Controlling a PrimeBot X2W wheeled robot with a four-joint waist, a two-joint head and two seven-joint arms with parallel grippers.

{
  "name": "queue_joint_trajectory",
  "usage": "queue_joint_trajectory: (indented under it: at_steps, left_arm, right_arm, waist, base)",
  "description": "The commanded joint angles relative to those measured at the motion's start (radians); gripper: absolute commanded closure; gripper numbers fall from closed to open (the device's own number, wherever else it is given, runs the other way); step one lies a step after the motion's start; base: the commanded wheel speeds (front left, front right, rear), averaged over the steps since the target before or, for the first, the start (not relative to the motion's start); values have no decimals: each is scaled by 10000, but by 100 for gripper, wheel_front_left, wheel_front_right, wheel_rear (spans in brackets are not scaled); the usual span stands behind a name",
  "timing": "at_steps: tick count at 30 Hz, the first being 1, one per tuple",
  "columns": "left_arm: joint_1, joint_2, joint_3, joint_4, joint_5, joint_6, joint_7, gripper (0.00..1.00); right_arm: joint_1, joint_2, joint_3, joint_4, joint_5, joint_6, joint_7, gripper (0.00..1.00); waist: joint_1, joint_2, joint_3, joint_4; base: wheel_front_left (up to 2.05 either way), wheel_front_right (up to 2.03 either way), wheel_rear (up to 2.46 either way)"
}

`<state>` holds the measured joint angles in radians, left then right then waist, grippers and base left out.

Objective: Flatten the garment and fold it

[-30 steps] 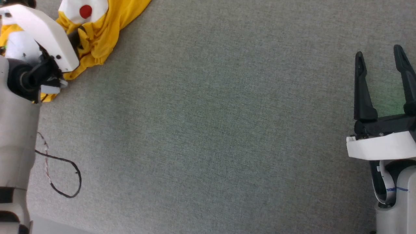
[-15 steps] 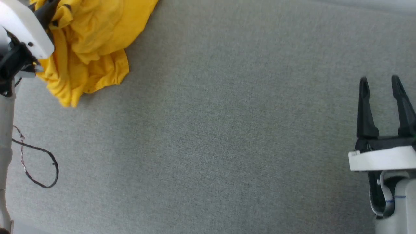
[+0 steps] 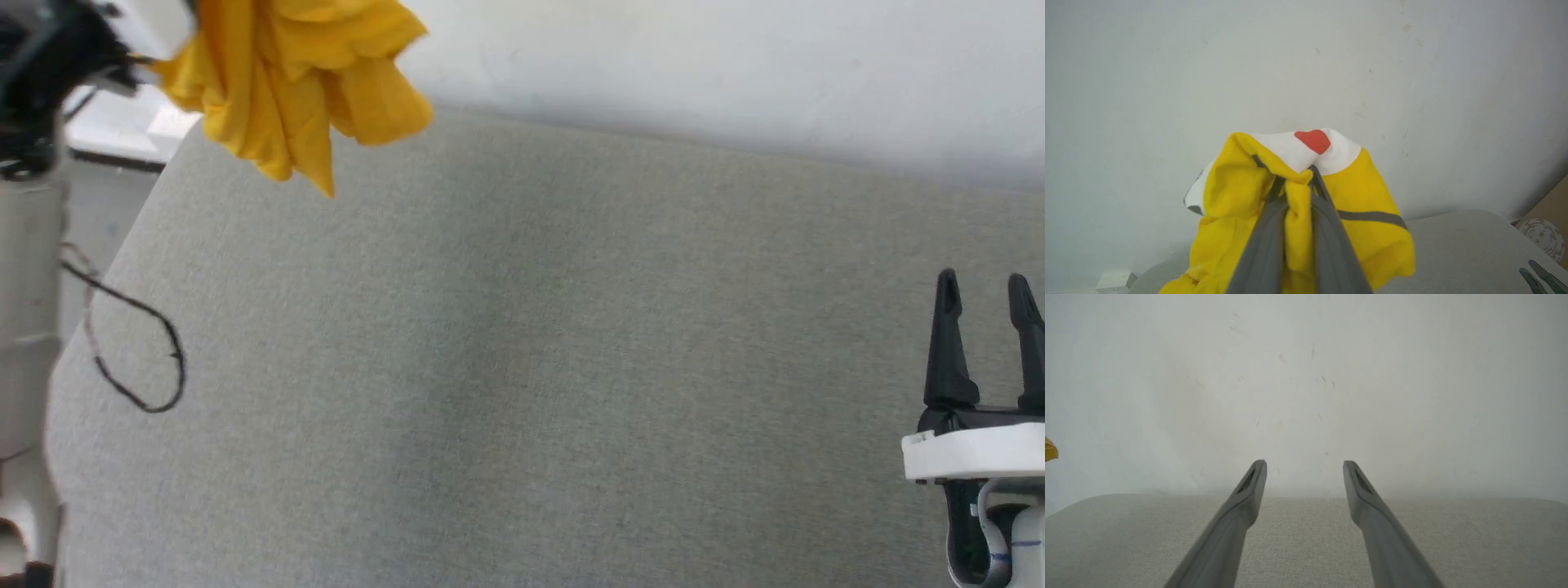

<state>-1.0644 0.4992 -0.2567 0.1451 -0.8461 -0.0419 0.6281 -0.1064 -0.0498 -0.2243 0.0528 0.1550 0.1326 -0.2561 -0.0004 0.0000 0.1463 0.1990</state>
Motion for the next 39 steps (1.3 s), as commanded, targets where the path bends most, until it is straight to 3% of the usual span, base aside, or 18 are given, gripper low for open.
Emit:
queue_joint_trajectory:
  at_steps: [1, 10, 16, 19, 21, 28, 35, 36, 37, 38, 39]
  left_arm:
    - [-150, -200, -123, -219, -89, 40, 93, 100]
    - [136, -1790, -1336, -2008, -176, 952, 677, 100]
    - [1267, -2920, -2194, -2611, -83, 1597, 305, 100]
    - [2245, -3448, -2655, -2638, -205, 1636, -129, 100]
    - [2864, -3448, -3166, -2510, 195, 1478, -548, 100]
    - [4961, -3792, -4236, -417, 1212, 1559, -2564, 100]
    - [5397, -3741, -4065, 2266, 1362, 1601, -3685, 100]
    - [5364, -3711, -4076, 2486, 1387, 1508, -3789, 80]
    - [5342, -3719, -4033, 2632, 1351, 1444, -3897, 27]
    - [5318, -3761, -3933, 2699, 1267, 1397, -4058, 0]
    - [5287, -3800, -3842, 2702, 1195, 1335, -4232, 0]
  right_arm:
    - [135, -4, -64, 28, 73, -19, -49, 0]
    - [335, -4, -403, -303, 165, -19, -55, 0]
    - [249, -4, -684, -599, 278, -19, -56, 0]
    - [228, -4, -751, -636, 316, -19, -56, 0]
    - [208, -4, -747, -650, 363, -19, -56, 0]
    - [70, -4, -722, -662, 454, -19, -56, 0]
    - [-39, -4, -531, -585, 396, -19, -56, 0]
    - [-20, -4, -518, -559, 377, -19, -56, 0]
    - [7, -4, -518, -538, 359, -19, -56, 0]
    - [44, -4, -529, -518, 344, -19, -56, 0]
    - [89, -4, -546, -500, 326, -19, -56, 0]
  waist:
    - [4, 0, -653, -519]
    - [4, 0, -804, -1120]
    - [4, 0, -517, -1416]
    - [4, 0, -362, -1543]
    - [4, 0, -224, -1663]
    - [4, 0, 204, -1971]
    - [4, 0, 397, -2151]
    - [4, 0, 386, -2140]
    - [4, 0, 366, -2119]
    - [4, 0, 337, -2081]
    - [4, 0, 288, -2030]
  base:
    - [0, 0, 0]
    - [0, 0, 0]
    - [0, 0, 0]
    - [0, 0, 0]
    - [0, 0, 0]
    - [0, 0, 0]
    - [0, 0, 0]
    - [0, 0, 0]
    - [0, 0, 0]
    - [0, 0, 0]
    - [0, 0, 0]
